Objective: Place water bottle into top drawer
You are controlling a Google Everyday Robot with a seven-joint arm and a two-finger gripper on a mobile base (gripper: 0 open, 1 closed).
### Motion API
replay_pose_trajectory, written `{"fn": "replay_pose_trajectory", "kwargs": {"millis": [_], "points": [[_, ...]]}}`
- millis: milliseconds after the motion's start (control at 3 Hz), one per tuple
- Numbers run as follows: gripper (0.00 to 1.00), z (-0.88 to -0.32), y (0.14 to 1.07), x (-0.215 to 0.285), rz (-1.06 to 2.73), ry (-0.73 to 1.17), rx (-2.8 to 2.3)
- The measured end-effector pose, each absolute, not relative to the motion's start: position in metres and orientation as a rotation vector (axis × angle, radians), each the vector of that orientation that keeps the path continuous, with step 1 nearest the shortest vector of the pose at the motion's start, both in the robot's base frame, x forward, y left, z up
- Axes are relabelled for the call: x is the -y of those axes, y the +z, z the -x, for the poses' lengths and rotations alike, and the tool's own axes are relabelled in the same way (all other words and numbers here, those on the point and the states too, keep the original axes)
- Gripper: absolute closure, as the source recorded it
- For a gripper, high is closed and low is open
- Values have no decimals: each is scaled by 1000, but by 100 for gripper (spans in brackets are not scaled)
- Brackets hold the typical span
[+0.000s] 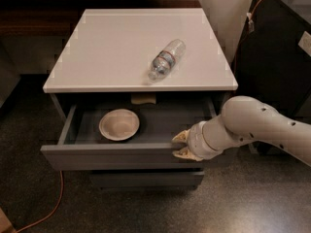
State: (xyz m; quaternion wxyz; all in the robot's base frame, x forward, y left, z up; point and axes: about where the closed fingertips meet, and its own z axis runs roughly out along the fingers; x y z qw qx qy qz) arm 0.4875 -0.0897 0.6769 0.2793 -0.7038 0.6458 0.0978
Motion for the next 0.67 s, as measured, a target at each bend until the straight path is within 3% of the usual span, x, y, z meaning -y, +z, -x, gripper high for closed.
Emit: {"fn": "replay_pose_trajectory", "kwargs": {"millis": [667], "points": [[25, -487, 677, 90, 1888, 263, -1732]]}}
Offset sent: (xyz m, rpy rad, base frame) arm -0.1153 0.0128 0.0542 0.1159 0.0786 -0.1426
